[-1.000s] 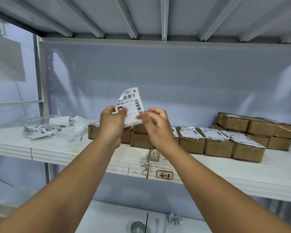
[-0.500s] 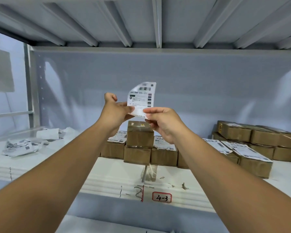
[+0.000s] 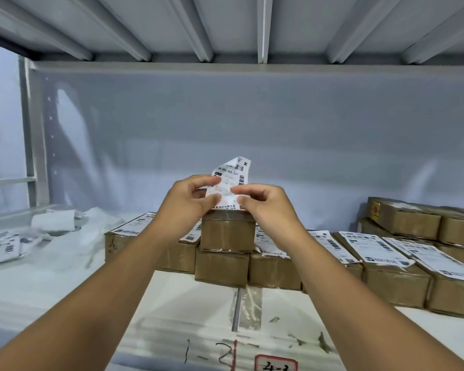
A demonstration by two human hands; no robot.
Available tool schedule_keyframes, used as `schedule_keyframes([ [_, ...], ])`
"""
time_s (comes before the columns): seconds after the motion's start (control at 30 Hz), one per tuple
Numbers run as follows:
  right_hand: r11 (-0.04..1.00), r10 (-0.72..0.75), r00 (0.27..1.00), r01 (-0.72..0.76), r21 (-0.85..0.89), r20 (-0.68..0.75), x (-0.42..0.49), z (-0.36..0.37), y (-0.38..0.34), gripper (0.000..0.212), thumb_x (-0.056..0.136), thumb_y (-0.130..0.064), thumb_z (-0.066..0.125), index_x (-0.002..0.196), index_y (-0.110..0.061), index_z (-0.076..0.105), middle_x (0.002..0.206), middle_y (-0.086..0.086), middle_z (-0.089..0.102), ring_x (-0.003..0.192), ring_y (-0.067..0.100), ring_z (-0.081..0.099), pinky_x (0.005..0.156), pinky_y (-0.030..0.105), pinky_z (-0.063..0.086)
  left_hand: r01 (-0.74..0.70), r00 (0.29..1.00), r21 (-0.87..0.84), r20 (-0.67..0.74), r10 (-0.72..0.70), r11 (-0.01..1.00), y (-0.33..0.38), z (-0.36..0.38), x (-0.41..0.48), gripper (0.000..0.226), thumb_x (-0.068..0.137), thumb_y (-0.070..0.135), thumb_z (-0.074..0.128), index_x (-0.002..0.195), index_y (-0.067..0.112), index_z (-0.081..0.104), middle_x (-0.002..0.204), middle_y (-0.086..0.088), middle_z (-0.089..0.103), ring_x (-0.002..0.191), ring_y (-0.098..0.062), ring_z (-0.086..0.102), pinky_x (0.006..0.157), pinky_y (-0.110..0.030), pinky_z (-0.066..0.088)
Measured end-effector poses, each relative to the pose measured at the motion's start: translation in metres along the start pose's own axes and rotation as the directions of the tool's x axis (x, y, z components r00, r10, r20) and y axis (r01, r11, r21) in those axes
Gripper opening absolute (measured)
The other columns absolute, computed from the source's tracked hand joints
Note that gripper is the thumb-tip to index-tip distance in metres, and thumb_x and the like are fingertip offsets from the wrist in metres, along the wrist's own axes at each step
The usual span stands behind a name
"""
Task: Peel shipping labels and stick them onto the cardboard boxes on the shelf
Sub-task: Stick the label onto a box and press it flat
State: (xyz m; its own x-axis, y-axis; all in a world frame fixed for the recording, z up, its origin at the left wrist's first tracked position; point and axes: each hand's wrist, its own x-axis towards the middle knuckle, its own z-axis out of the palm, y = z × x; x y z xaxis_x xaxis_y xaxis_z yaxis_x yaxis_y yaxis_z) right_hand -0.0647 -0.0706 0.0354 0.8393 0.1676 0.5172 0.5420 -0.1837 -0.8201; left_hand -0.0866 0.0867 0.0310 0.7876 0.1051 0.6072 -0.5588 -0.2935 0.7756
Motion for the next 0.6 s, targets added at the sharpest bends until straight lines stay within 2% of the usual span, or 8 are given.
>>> schedule_keyframes([
  [0.07,0.998,0.005,1.000,-0.005,0.066,0.005,0.001,0.000,0.008,0.025,0.090,-0.006,0.059,0.093,-0.027,0.072,0.103,-0.010,0.069,0.093,0.001,0.064,0.079,0.015,0.052,-0.037,0.999,0.008,-0.012,0.037,0.999,-0.005,0.002,0.002,0.033,0.088,0.004,0.061,0.118,0.018,0.063,0.121,0.015,0.058,0.100,0.000,0.062,0.084,-0.017,0.051],
  [0.13,0.990,0.019,1.000,-0.019,0.142,0.000,0.001,0.001,0.016,0.024,0.089,-0.004,0.060,0.093,-0.024,0.073,0.104,-0.006,0.070,0.095,0.005,0.066,0.083,0.019,0.053,-0.074,0.997,0.003,-0.031,0.074,0.997,-0.009,0.005,0.001,0.037,0.087,0.000,0.060,0.120,0.017,0.062,0.126,0.013,0.056,0.110,-0.004,0.059,0.095,-0.026,0.049],
  [0.17,0.983,0.026,1.000,-0.024,0.183,-0.006,0.001,0.002,0.020,0.024,0.089,-0.004,0.061,0.092,-0.024,0.073,0.105,-0.005,0.070,0.097,0.008,0.066,0.085,0.022,0.053,-0.094,0.995,-0.002,-0.041,0.094,0.996,-0.011,0.007,0.001,0.039,0.086,-0.002,0.059,0.121,0.016,0.062,0.126,0.012,0.056,0.111,-0.004,0.058,0.096,-0.026,0.048],
  [0.27,0.958,0.037,0.999,-0.035,0.285,-0.001,0.000,0.005,0.025,0.025,0.088,-0.002,0.061,0.090,-0.024,0.073,0.103,-0.003,0.071,0.096,0.011,0.068,0.085,0.026,0.055,-0.145,0.985,-0.014,-0.094,0.143,0.989,-0.018,0.012,-0.003,0.043,0.085,-0.007,0.054,0.120,0.016,0.062,0.123,0.016,0.055,0.111,-0.001,0.057,0.087,-0.014,0.049],
  [0.33,0.958,0.021,0.999,-0.028,0.287,0.029,0.000,0.005,0.025,0.025,0.088,-0.002,0.061,0.091,-0.024,0.073,0.101,-0.003,0.072,0.094,0.010,0.068,0.085,0.027,0.055,-0.172,0.976,-0.019,-0.136,0.168,0.985,-0.024,0.014,-0.004,0.045,0.084,-0.010,0.051,0.119,0.017,0.063,0.122,0.015,0.055,0.112,-0.003,0.056,0.079,-0.010,0.048],
  [0.47,0.964,0.010,0.999,-0.022,0.266,0.047,-0.002,0.005,0.027,0.025,0.088,-0.003,0.061,0.095,-0.023,0.073,0.105,-0.001,0.071,0.097,0.010,0.068,0.089,0.030,0.054,-0.214,0.966,-0.041,-0.161,0.205,0.976,-0.032,0.018,-0.006,0.047,0.084,-0.013,0.048,0.117,0.017,0.062,0.121,0.012,0.054,0.111,-0.003,0.056,0.080,-0.015,0.050],
  [0.6,0.955,0.012,0.999,-0.020,0.295,0.030,-0.003,0.008,0.028,0.027,0.088,0.001,0.059,0.096,-0.021,0.072,0.106,0.001,0.071,0.100,0.012,0.067,0.094,0.033,0.052,-0.255,0.953,0.009,-0.167,0.253,0.967,-0.036,0.019,-0.006,0.048,0.082,-0.008,0.050,0.116,0.025,0.059,0.119,0.019,0.051,0.113,-0.003,0.054,0.078,-0.013,0.049],
])
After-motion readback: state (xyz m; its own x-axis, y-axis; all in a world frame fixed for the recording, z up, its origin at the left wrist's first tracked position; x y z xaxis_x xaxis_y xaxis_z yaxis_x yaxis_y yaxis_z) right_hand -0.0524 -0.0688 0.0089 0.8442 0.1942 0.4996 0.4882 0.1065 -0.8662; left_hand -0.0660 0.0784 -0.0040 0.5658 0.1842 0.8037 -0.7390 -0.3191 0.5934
